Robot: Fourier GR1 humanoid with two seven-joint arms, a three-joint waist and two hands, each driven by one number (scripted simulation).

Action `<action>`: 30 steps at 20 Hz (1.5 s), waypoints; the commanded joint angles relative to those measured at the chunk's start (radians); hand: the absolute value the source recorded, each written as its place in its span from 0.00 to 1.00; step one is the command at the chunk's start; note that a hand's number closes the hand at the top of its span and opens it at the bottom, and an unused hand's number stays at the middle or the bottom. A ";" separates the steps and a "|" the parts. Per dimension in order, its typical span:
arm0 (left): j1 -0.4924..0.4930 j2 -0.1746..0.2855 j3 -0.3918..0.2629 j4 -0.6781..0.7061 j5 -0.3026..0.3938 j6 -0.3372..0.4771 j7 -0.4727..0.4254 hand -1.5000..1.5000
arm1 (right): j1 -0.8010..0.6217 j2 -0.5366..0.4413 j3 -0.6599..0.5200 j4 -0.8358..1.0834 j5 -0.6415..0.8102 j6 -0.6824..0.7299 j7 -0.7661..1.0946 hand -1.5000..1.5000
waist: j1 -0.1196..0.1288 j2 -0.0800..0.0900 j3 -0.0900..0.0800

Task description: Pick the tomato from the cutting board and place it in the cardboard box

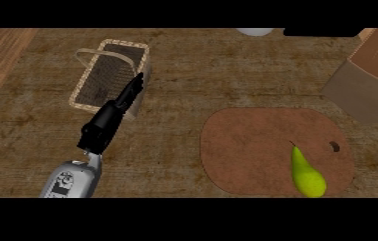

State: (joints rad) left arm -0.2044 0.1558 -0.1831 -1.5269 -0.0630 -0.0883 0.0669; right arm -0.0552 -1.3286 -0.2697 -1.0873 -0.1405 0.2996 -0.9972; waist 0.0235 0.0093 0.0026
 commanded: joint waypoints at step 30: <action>-0.039 -0.018 0.027 0.016 -0.021 -0.033 0.024 0.50 | -0.674 0.465 0.464 0.584 0.444 0.015 -0.006 0.00 | 0.018 0.003 -0.001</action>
State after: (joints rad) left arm -0.2361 0.1339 -0.1693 -1.5236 -0.0822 -0.1202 0.0864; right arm -0.6822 -0.9376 0.1709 -0.5760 0.2792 0.2418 -0.9442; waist 0.0473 0.0128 0.0018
